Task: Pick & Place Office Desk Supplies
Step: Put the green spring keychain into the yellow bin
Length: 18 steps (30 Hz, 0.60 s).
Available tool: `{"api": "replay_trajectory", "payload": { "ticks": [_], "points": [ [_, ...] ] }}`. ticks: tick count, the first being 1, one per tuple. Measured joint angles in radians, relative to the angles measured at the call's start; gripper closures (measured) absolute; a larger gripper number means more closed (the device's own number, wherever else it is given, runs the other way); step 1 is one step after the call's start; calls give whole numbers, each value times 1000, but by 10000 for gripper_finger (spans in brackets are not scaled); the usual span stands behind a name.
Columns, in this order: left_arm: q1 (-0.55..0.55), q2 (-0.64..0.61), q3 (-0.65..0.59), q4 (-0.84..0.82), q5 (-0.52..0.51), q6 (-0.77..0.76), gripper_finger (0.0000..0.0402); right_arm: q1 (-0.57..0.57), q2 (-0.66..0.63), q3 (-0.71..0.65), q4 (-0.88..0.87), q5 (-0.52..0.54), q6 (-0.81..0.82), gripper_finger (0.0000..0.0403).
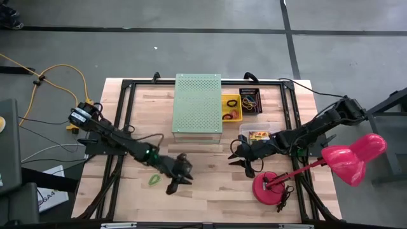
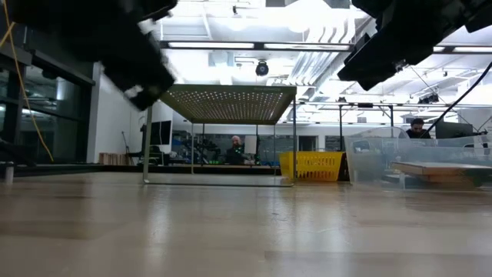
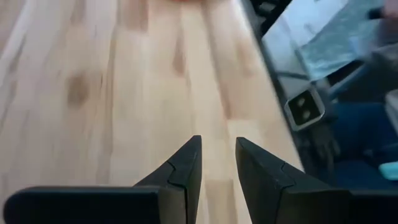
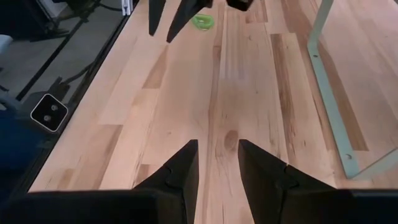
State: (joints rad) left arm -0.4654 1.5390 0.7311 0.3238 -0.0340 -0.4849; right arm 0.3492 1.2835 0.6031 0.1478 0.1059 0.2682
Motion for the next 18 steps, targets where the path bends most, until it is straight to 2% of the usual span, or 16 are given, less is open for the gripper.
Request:
{"api": "replay_trajectory", "payload": {
  "ticks": [3,8,14,18],
  "points": [
    [-55,-6,0,-61,-65,-78,307,0,0,0,0,0,-1,302],
    [-125,-14,0,-167,-85,-249,307,0,0,0,0,0,-2,302],
    [-190,-53,1,-502,-99,-510,307,0,0,0,0,0,-2,302],
    [-224,-89,0,-640,-107,-611,307,0,0,0,5,11,-2,302]
  ]
}}
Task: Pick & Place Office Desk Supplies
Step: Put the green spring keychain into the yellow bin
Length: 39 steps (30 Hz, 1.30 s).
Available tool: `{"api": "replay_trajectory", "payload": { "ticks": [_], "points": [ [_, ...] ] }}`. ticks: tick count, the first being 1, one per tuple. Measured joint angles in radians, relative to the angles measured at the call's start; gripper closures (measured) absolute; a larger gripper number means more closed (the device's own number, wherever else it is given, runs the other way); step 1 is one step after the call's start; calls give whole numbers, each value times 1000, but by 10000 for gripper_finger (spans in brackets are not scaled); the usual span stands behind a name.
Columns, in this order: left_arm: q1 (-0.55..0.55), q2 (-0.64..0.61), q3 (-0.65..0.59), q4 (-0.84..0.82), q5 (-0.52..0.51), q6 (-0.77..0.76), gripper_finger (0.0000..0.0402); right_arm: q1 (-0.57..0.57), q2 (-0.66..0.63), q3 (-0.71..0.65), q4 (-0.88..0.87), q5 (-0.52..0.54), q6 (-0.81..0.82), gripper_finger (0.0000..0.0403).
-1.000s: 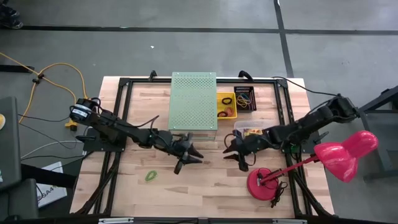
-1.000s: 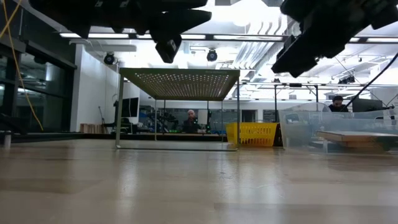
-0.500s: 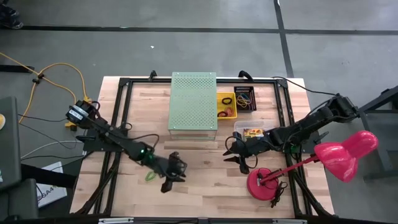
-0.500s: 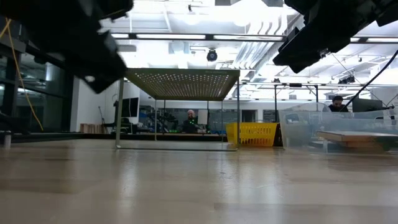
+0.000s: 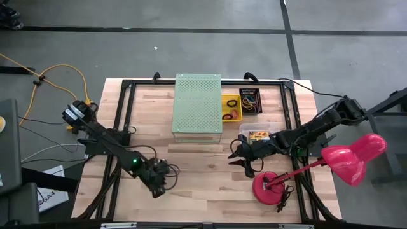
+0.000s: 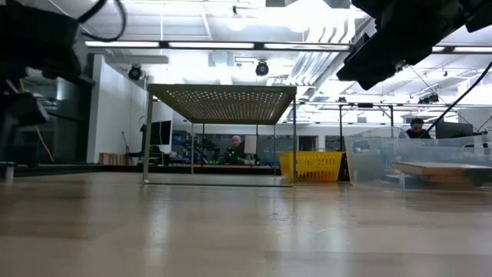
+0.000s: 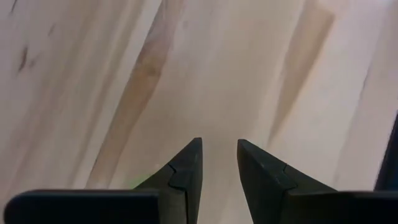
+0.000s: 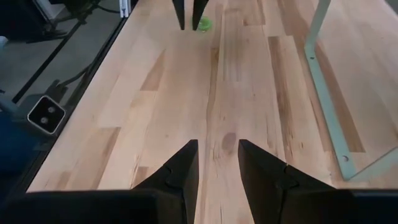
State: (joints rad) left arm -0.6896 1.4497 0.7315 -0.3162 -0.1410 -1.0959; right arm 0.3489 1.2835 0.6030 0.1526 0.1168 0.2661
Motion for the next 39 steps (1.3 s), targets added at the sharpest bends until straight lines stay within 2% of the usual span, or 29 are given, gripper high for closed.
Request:
{"api": "replay_trajectory", "payload": {
  "ticks": [10,21,29,39],
  "points": [
    [-74,-78,1,-36,-78,-74,307,-3,0,0,2,20,0,302],
    [-146,-78,0,-195,-96,-285,307,-3,0,0,2,20,0,302],
    [-161,-78,0,-201,-139,-316,307,-3,0,0,2,20,3,302],
    [-161,-6,0,-200,-145,-341,307,-3,0,0,2,19,3,302]
  ]
}}
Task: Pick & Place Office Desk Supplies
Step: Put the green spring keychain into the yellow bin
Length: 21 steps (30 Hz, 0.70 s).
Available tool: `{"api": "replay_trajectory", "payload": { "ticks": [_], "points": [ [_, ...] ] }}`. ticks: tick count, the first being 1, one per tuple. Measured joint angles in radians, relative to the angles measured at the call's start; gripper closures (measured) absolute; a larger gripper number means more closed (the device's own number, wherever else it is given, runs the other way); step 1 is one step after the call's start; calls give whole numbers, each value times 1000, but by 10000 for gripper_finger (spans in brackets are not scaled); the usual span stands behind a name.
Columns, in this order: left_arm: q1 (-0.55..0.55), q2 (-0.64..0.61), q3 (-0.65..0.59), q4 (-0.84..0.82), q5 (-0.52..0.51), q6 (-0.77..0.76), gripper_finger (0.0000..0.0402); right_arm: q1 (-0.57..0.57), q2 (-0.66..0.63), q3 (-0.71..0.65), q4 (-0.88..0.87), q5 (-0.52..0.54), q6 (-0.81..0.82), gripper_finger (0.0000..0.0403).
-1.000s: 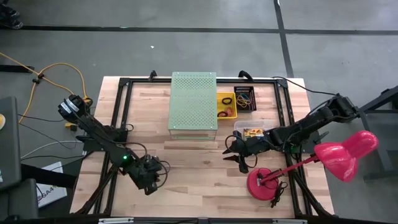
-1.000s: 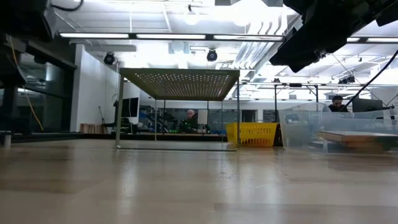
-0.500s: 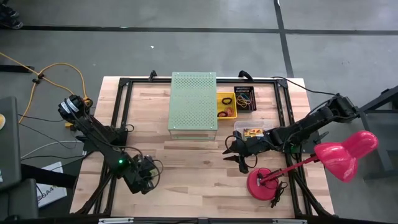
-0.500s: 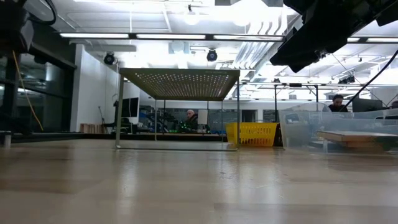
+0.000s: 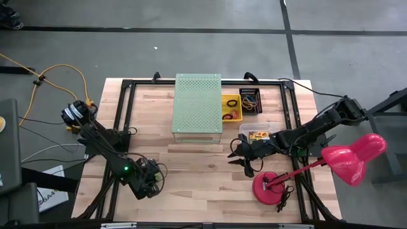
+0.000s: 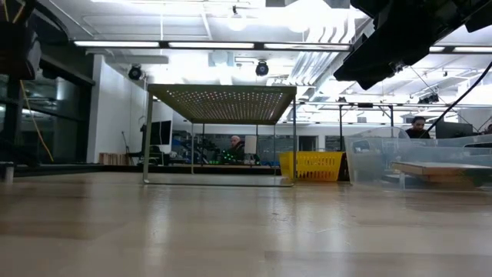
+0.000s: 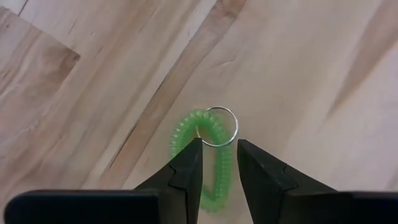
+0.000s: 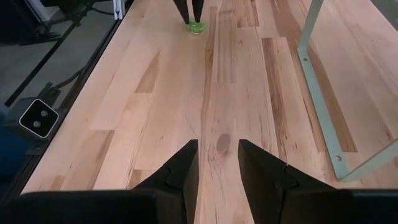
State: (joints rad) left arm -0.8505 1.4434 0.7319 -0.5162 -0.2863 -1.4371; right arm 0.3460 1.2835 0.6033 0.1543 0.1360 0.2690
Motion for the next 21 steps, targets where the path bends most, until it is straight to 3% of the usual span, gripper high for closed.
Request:
{"api": "replay_trajectory", "payload": {
  "ticks": [21],
  "points": [
    [0,72,1,16,0,-22,309,0,0,0,0,0,0,302]
  ]
}}
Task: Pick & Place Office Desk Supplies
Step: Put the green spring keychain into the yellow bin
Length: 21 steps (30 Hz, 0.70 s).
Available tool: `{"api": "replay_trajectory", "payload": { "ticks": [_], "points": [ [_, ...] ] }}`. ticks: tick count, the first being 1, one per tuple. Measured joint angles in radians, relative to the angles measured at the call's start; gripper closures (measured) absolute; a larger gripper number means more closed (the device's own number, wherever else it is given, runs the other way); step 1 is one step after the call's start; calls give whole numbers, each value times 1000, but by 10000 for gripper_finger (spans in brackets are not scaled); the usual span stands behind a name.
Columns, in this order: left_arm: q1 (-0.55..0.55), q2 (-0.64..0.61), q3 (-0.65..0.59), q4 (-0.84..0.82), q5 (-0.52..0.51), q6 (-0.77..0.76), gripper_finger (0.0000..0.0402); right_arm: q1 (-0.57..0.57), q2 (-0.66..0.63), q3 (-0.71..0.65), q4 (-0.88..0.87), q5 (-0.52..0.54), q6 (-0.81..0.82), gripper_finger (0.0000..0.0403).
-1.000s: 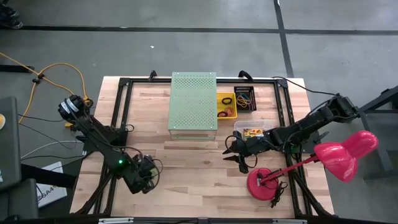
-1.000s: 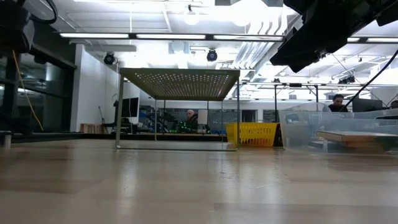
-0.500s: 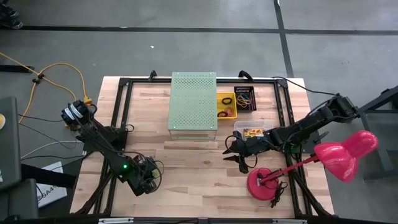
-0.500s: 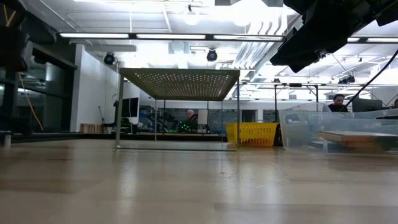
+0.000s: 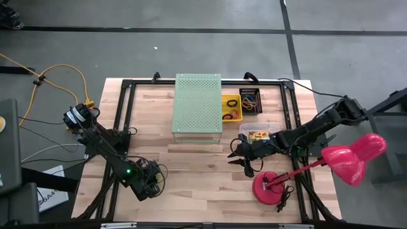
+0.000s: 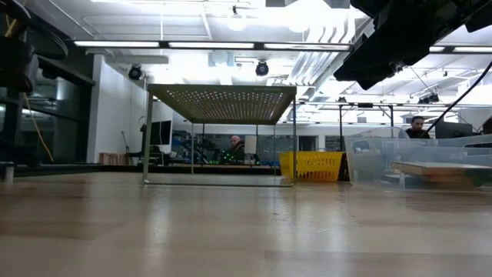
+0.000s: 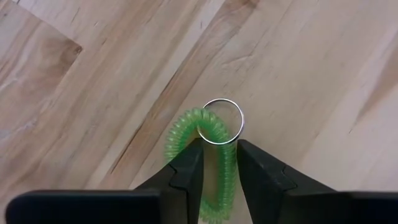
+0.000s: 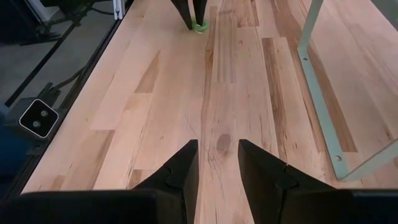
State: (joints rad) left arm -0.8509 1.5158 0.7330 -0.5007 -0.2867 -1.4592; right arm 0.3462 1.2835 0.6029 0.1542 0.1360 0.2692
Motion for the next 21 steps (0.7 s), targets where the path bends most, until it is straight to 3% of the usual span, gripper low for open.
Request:
{"api": "replay_trajectory", "payload": {
  "ticks": [11,21],
  "points": [
    [-4,1,-1,-3,-3,-1,383,0,0,0,0,0,0,302],
    [-9,-9,-4,24,-17,11,392,0,0,0,0,0,0,302]
  ]
}}
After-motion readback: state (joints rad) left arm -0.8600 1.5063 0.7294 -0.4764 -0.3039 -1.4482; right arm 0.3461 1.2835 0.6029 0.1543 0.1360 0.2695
